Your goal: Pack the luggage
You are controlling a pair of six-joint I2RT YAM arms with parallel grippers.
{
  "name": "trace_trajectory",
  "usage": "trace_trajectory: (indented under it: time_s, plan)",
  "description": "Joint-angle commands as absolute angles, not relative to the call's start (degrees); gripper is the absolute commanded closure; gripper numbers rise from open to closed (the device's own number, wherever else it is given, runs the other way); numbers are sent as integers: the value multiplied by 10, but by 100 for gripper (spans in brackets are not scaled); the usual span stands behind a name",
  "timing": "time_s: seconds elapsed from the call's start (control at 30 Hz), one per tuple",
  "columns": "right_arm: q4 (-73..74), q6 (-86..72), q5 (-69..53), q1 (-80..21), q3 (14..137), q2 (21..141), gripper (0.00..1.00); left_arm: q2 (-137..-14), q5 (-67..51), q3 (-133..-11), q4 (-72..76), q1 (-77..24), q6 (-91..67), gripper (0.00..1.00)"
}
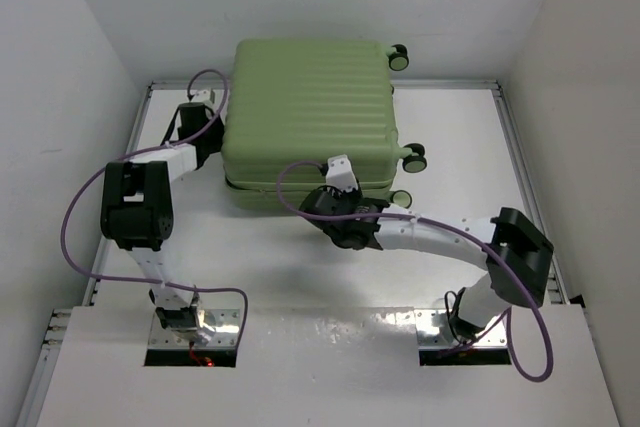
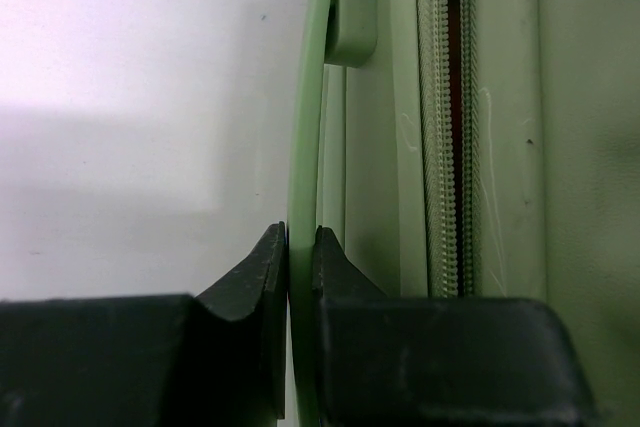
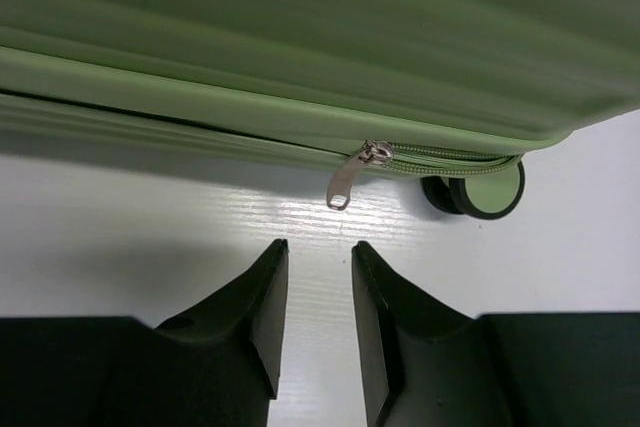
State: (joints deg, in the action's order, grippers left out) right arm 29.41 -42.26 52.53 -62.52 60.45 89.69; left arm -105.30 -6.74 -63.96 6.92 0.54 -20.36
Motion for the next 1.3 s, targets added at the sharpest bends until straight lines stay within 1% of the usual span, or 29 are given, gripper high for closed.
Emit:
trace_trajectory:
  time_s: [0.0, 0.23, 0.43, 0.5, 0.57, 0.63, 0.67, 0.7, 0.73, 0.77, 0.83, 0.87, 0.9, 1.03, 1.1, 1.13, 1.23, 1.27]
  plan:
    - [289, -441, 551, -619, 609, 904, 68, -1076, -88, -602, -41, 0, -234, 100]
    - [252, -421, 562, -614, 595, 932, 68, -1087, -107, -602, -31, 17, -234, 100]
    - [237, -424, 578, -585, 599, 972, 68, -1092, -119, -602, -25, 22, -239, 100]
    - [228, -425, 584, -580, 596, 978, 71, -1092, -119, -602, -19, 22, -239, 100]
    - [189, -395, 595, -578, 583, 979, 75, -1092, -119, -602, -19, 28, -239, 100]
    - [178, -382, 601, -574, 580, 976, 84, -1092, -119, -597, -14, 34, -239, 100]
    - [173, -379, 600, -569, 578, 976, 92, -1092, -119, -597, -14, 34, -239, 100]
    - [173, -373, 598, -562, 578, 971, 96, -1092, -119, -592, -14, 34, -239, 100]
    - [164, -369, 599, -560, 577, 969, 100, -1092, -119, -592, -14, 41, -239, 100]
    - [157, -361, 597, -549, 571, 968, 100, -1092, -124, -586, -14, 41, -245, 100]
    - [141, -348, 595, -544, 563, 948, 100, -1087, -124, -581, -14, 54, -245, 100]
    - [132, -334, 585, -531, 536, 941, 100, -1079, -124, -573, -14, 54, -245, 100]
    - [110, -333, 583, -528, 527, 910, 100, -1074, -124, -563, -9, 61, -245, 100]
    - [119, -349, 545, -512, 466, 834, 100, -1046, -105, -543, 0, 76, -234, 100]
    - [131, -364, 529, -512, 435, 816, 100, -1040, -91, -538, 0, 83, -234, 100]
    - [130, -363, 514, -512, 428, 787, 100, -1040, -91, -538, 0, 83, -229, 100]
    - [90, -345, 480, -509, 391, 756, 100, -1034, -91, -527, -7, 88, -229, 100]
    - [79, -342, 449, -506, 368, 742, 100, -1028, -91, -522, -7, 88, -229, 100]
